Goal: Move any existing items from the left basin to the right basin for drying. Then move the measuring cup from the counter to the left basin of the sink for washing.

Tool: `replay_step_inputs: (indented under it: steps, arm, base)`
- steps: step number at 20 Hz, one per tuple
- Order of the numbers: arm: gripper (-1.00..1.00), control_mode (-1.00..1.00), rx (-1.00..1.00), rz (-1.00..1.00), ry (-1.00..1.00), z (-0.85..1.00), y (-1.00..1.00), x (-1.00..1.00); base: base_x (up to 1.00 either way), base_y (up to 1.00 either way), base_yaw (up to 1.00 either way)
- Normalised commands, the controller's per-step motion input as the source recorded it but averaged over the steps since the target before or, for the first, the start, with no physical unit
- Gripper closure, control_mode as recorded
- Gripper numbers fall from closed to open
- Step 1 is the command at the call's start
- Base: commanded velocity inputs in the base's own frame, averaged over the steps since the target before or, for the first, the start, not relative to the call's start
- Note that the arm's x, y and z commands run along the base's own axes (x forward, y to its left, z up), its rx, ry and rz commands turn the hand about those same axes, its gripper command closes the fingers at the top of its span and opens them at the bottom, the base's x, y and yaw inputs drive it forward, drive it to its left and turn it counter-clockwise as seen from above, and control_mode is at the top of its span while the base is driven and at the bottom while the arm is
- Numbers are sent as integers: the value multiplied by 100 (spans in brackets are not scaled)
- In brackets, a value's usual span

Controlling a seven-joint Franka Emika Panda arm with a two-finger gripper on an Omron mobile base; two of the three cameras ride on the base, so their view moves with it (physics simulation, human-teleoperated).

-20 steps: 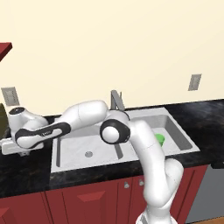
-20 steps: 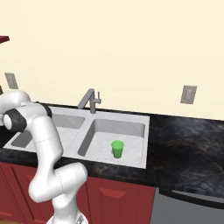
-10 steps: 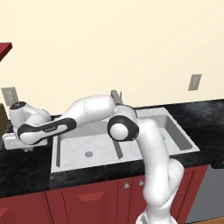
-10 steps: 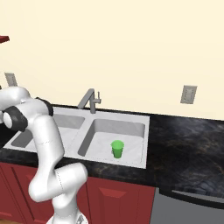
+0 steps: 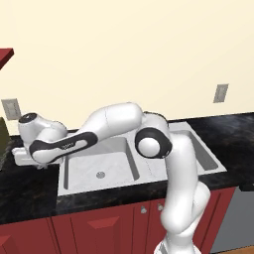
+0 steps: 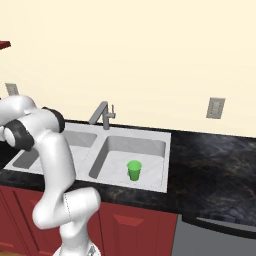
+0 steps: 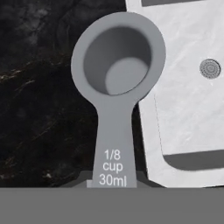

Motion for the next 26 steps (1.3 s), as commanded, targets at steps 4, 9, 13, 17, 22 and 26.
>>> replay_step_inputs:
  steps: [4, 9, 13, 17, 22, 26]
  arm:
    - [100, -100, 0, -12, 0, 11, -48, -7]
    - [100, -100, 0, -12, 0, 7, -51, -2]
    - [100, -100, 0, -9, 0, 2, -50, 0]
    - [100, -100, 0, -7, 0, 0, -53, 0]
    - [100, -100, 1, -6, 0, 0, -55, 0]
    - [100, -100, 2, -6, 0, 0, -55, 0]
  base:
    - [0, 0, 0]
    - [0, 0, 0]
    - [0, 0, 0]
    - [0, 0, 0]
    - [0, 0, 0]
    - [0, 0, 0]
